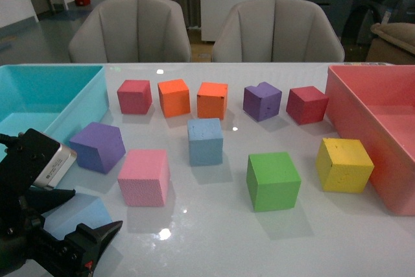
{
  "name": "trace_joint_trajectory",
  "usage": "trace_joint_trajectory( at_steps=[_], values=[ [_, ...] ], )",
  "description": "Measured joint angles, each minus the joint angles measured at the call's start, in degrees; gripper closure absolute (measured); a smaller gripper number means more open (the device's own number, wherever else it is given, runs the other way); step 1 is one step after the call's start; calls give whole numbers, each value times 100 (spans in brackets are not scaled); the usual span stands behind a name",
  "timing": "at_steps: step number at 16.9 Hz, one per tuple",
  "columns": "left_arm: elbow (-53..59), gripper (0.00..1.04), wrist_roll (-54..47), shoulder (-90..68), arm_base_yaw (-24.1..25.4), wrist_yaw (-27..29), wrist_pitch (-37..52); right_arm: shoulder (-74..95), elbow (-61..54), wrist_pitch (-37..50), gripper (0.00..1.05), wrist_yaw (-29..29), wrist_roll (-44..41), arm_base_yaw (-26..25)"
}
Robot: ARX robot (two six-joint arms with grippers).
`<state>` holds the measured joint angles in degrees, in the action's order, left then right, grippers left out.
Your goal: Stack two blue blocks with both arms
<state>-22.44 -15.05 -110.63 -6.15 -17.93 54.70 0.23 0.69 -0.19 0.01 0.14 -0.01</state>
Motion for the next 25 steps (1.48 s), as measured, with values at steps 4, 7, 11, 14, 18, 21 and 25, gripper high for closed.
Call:
trace_joint_trajectory(
  at_steps=[4,7,11,14,18,21,25],
  values=[
    [162,7,0,190,-7,-31,31,0,0,0,6,0,0,0],
    [286,7,2,337,-48,-31,55,0,0,-2,6,0,0,0],
    [334,7,153,625,44,4,-116,0,0,0,6,0,2,0],
    [328,7,153,595,50,105,-243,0,0,0,6,0,2,0],
    [105,7,153,-50,20,317,-247,0,0,0,6,0,2,0],
    [-44,7,153,-424,-83,466,-212,0,0,0,6,0,2,0],
    [-129,42,175,-426,-205,706,-420,0,0,0,6,0,0,0]
  ],
)
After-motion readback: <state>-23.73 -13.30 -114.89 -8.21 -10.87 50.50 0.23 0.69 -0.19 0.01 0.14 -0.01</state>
